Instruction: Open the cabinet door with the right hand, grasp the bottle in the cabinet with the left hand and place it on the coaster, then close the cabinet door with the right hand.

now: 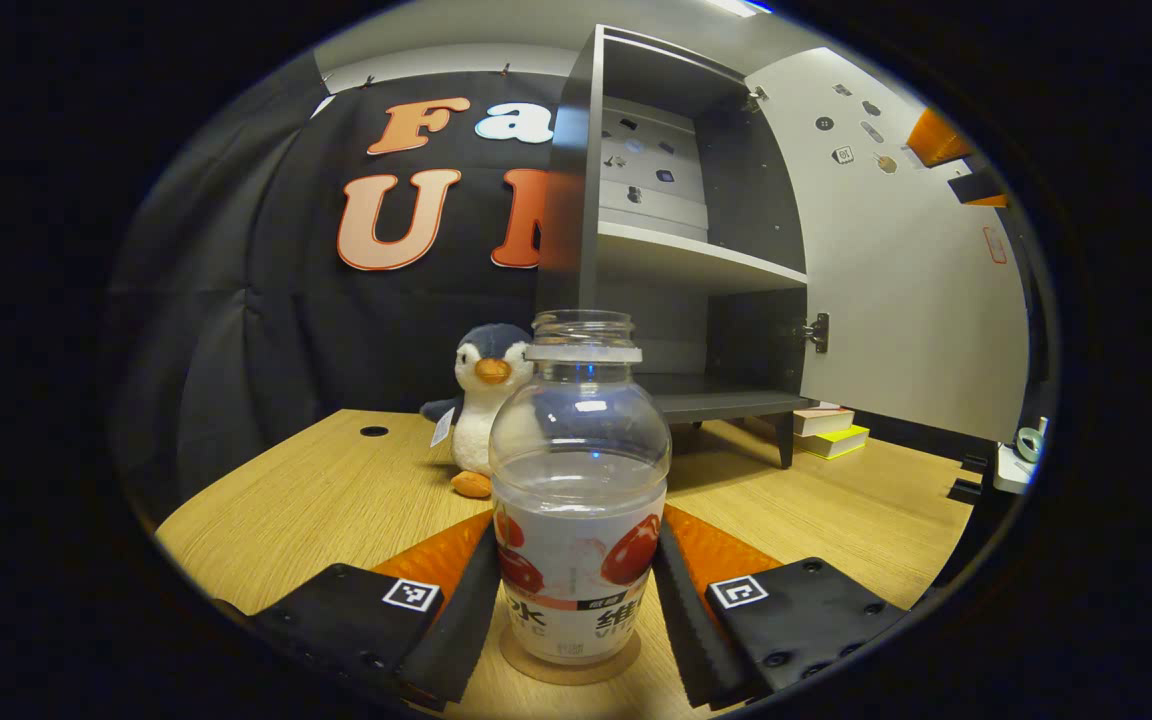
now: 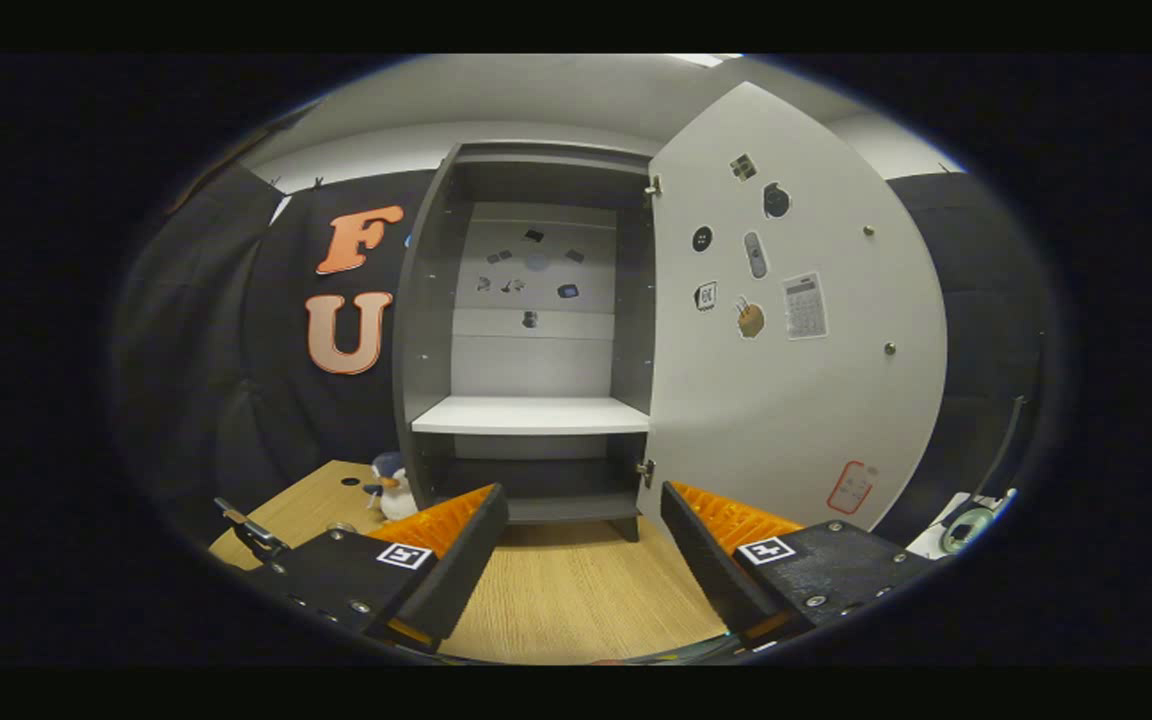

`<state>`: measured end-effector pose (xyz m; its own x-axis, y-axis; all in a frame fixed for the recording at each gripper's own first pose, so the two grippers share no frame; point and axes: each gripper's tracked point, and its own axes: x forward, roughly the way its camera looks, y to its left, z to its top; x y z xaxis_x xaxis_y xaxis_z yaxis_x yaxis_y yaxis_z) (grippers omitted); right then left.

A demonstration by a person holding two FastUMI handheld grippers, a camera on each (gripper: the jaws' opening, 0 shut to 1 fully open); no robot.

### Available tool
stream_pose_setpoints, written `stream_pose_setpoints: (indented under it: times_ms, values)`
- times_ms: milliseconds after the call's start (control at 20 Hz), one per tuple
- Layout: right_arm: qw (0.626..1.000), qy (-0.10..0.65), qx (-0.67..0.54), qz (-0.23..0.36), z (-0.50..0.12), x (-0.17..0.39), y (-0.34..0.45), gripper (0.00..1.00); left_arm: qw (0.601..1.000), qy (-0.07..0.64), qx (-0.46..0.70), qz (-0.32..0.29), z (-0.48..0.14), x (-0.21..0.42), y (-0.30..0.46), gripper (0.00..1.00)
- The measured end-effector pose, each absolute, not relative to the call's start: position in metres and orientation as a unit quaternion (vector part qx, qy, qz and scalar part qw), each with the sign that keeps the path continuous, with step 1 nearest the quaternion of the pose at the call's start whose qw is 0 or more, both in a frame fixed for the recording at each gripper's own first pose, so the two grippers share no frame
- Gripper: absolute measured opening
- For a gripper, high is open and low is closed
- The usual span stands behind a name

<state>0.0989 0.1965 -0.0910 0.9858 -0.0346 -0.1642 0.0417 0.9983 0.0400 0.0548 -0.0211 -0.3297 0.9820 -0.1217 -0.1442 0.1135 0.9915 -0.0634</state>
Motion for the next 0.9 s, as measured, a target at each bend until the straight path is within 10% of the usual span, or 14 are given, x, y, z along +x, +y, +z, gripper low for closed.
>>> stream_pose_setpoints:
  times_ms: [900]
  values:
    - [0.993,0.119,0.007,0.002,-0.115,0.102,0.211,0.95,0.995,0.087,-0.003,-0.053,-0.346,0.054,-0.027,0.88]
